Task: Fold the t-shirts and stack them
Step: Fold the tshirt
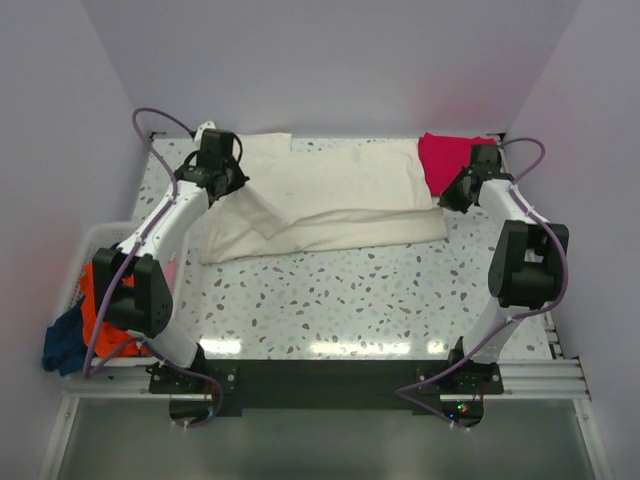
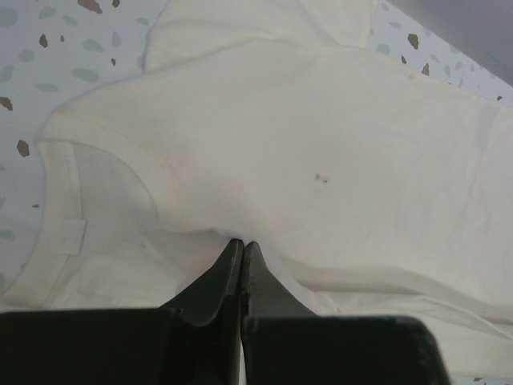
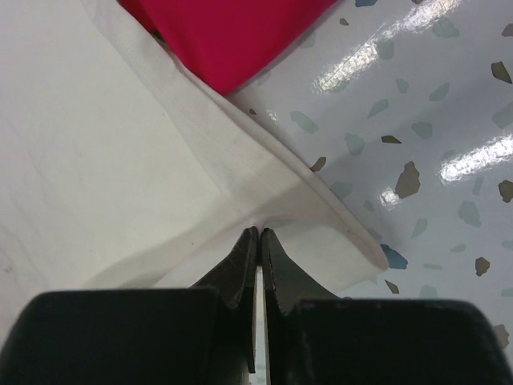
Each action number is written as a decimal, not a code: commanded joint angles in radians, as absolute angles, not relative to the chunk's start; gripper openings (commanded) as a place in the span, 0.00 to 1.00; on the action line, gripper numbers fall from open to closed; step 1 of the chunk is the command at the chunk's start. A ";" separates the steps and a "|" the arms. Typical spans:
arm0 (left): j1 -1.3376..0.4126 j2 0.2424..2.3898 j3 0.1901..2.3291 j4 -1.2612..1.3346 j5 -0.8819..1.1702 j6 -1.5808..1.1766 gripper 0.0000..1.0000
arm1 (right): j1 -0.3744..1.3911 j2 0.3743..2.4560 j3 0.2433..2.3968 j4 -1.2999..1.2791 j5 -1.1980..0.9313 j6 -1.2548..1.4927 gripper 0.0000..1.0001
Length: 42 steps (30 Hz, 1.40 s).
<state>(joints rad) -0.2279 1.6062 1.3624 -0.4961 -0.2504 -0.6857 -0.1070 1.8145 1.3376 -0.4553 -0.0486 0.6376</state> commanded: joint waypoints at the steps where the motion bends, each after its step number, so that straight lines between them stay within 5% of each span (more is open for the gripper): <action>1: -0.212 1.669 1.459 -0.443 -0.193 -0.643 0.00 | -0.109 1.825 1.368 -0.411 -0.058 0.660 0.00; 42: -0.126 2.011 1.707 -0.448 -0.103 -0.614 0.00 | -0.130 1.882 1.381 -0.379 -0.044 0.650 0.00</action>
